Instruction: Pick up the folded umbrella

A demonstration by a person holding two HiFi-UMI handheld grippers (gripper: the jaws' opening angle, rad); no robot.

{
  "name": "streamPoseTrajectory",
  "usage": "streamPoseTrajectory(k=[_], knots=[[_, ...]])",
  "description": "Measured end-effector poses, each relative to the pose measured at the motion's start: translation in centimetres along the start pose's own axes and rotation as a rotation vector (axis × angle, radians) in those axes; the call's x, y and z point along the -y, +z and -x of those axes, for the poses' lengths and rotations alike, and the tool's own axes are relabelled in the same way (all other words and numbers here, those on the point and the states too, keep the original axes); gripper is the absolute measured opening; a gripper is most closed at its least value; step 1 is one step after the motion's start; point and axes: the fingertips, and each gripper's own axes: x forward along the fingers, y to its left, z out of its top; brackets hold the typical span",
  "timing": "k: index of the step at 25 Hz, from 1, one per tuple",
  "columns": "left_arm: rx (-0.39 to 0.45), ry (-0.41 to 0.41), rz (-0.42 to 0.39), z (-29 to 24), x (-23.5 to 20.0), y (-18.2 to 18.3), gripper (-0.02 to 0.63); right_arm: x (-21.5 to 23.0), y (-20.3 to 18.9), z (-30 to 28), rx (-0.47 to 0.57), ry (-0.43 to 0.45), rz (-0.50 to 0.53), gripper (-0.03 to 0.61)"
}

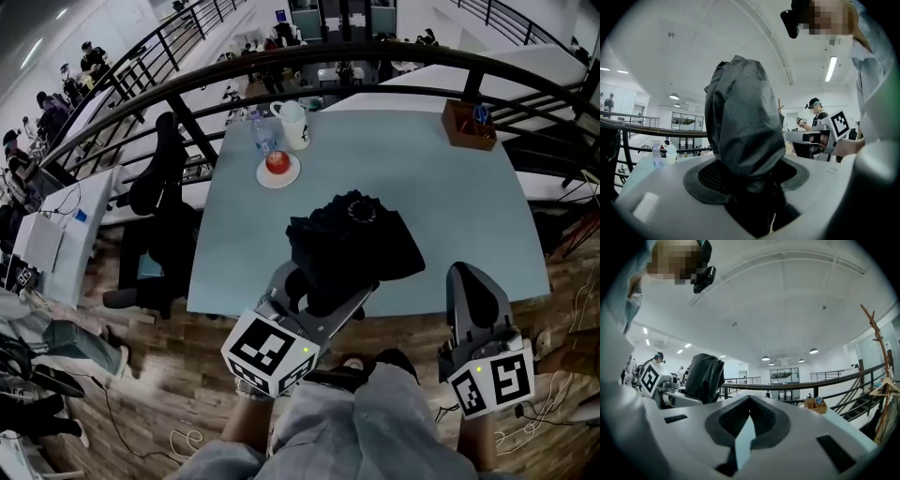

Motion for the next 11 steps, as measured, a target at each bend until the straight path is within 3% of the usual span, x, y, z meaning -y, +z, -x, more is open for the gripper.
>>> streamPoseTrajectory(k=[11], knots=[[-0.016, 0.006, -0.006, -0.87, 0.78, -0.22, 0.287, 0.73, -0.14, 0.41, 0.007, 0.007, -0.016, 0.0]])
